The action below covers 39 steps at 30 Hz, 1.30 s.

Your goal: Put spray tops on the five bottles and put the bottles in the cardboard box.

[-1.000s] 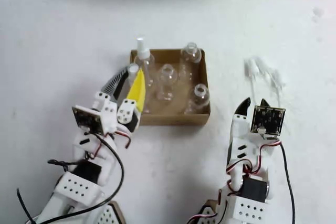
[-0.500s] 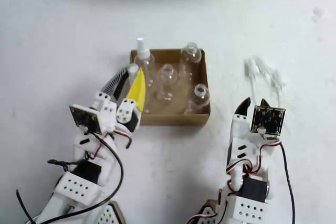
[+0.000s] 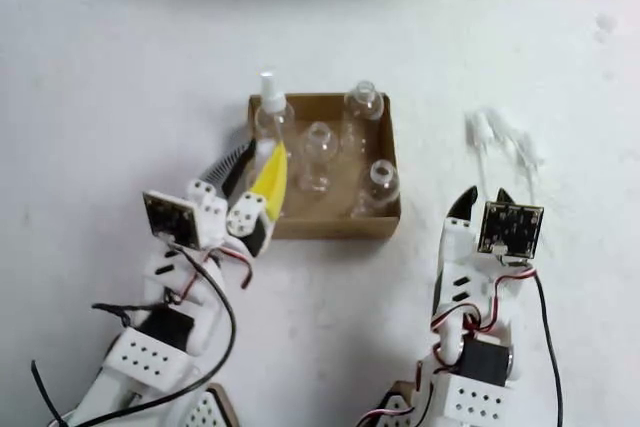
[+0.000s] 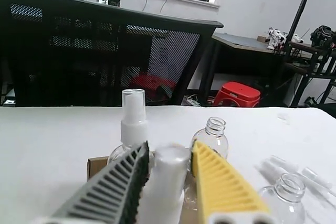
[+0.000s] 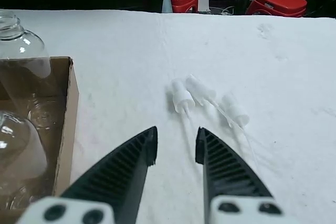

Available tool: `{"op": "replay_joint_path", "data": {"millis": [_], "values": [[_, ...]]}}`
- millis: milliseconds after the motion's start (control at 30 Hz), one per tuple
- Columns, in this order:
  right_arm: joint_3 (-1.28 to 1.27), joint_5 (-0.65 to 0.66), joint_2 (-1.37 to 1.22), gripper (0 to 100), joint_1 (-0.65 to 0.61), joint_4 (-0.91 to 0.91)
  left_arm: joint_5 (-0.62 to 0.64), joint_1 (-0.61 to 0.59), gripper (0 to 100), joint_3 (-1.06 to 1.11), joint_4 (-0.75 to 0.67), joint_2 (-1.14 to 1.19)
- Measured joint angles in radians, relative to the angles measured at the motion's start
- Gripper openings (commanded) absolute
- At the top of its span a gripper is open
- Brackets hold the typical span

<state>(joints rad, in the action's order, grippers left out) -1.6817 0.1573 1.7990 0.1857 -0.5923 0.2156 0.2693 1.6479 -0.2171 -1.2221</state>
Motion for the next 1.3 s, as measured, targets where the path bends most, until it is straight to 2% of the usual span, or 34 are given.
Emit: {"op": "replay_joint_path", "data": {"millis": [367, 600, 733, 833, 1000, 1300], "values": [[0.0, 0.0, 0.0, 10.5, 0.0, 0.0, 0.0, 0.0, 12, 0.0, 0.002, 0.0], [0.0, 0.0, 0.0, 10.5, 0.0, 0.0, 0.044, 0.002, 12, 0.0, 0.005, -0.037], [0.0, 0.0, 0.0, 10.5, 0.0, 0.0, 0.054, 0.0, 12, 0.0, 0.117, -0.169], [0.0, 0.0, 0.0, 10.5, 0.0, 0.0, 0.06, -0.02, 12, 0.0, 0.247, -0.318], [0.0, 0.0, 0.0, 10.5, 0.0, 0.0, 0.146, -0.094, 12, -0.002, 0.489, -0.569], [0.0, 0.0, 0.0, 10.5, 0.0, 0.0, 0.201, -0.207, 12, -0.002, 0.529, -0.588]]}}
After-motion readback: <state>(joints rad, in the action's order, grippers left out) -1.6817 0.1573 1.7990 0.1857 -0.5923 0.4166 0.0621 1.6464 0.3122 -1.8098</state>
